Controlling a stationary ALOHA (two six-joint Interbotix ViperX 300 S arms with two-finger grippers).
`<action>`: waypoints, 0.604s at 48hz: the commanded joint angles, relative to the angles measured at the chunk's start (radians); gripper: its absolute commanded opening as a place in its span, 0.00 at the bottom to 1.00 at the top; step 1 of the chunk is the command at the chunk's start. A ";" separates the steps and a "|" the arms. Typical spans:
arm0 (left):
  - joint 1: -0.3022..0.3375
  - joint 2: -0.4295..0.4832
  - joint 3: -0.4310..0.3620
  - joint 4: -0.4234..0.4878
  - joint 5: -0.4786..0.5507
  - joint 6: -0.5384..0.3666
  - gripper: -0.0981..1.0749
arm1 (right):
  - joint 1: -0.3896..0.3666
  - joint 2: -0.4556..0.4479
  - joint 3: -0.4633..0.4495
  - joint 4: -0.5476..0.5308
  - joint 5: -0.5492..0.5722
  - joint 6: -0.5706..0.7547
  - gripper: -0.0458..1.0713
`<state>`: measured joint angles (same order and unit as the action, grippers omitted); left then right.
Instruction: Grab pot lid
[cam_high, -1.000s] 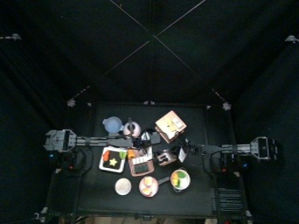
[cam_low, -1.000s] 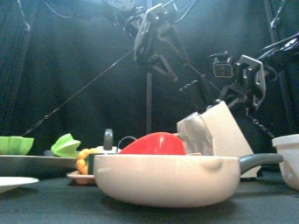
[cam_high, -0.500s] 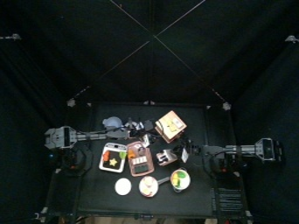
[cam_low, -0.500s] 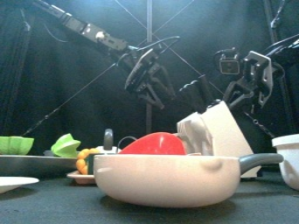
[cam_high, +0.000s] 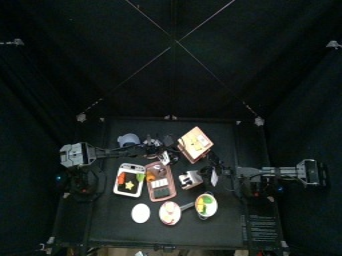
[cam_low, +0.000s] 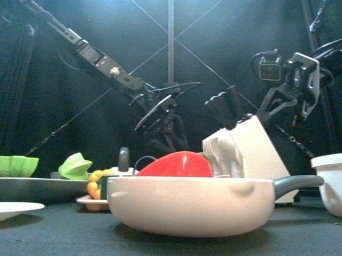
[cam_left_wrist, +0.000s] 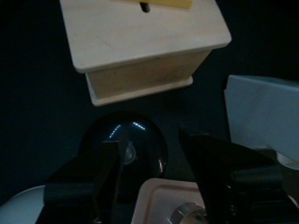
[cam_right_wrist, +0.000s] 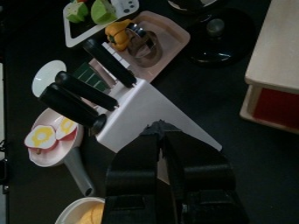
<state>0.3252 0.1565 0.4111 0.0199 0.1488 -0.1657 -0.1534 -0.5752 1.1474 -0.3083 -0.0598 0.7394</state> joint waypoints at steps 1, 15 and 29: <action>0.008 -0.011 -0.003 0.000 0.012 0.002 0.78 | 0.002 -0.009 -0.009 0.003 -0.003 -0.002 0.41; 0.026 0.020 0.005 0.006 0.041 0.002 0.78 | 0.002 -0.008 -0.011 0.002 -0.003 -0.003 0.41; 0.043 0.061 0.000 0.006 0.041 0.003 0.78 | 0.002 -0.008 -0.009 0.000 -0.005 -0.003 0.41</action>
<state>0.3636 0.2270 0.4249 0.0230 0.1933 -0.1641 -0.1519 -0.5752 1.1474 -0.3083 -0.0598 0.7394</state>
